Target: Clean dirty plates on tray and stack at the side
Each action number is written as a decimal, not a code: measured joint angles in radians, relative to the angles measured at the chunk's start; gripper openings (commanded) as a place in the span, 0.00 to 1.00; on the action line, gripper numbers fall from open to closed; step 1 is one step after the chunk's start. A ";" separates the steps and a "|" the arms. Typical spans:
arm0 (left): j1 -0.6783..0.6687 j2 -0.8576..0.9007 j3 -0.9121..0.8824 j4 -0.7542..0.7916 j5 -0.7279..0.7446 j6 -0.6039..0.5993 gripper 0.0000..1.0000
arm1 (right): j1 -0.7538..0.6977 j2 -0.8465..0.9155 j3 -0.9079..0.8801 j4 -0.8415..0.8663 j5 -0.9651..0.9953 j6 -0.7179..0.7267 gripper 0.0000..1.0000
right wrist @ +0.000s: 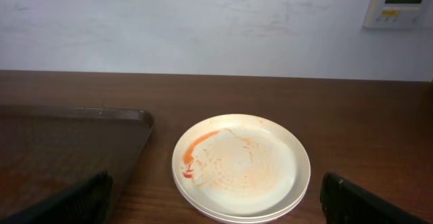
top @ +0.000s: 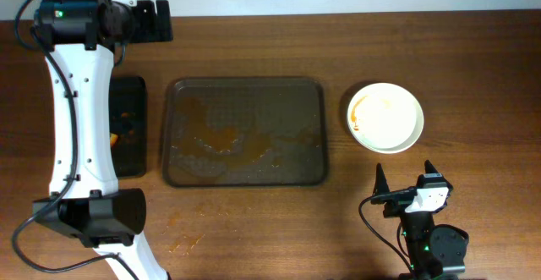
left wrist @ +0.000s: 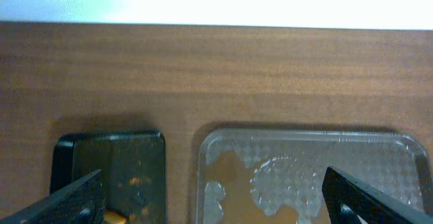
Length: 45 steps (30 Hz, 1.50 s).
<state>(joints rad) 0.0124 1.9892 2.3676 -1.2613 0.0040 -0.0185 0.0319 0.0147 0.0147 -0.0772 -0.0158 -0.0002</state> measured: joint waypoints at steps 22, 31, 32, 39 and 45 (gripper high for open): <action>0.141 -1.149 -1.960 1.361 0.125 0.239 0.99 | 0.000 -0.003 -0.001 0.003 0.015 0.000 0.98; 0.141 -1.828 -2.354 1.320 0.112 0.308 0.99 | 0.000 -0.004 -0.002 0.002 0.014 0.000 0.98; 0.138 -1.865 -2.357 1.256 0.109 0.312 0.99 | 0.000 -0.004 -0.002 0.002 0.015 0.000 0.98; 0.111 -1.977 -2.357 1.197 0.093 0.315 0.99 | 0.000 -0.005 -0.002 0.002 0.014 0.000 0.98; 0.111 -1.977 -2.357 1.196 0.093 0.315 0.99 | 0.000 -0.005 -0.002 0.002 0.014 0.000 0.98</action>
<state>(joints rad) 0.1234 0.0120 0.0109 -0.0650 0.0975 0.2962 0.0319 0.0101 0.0128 -0.0750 -0.0013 -0.0006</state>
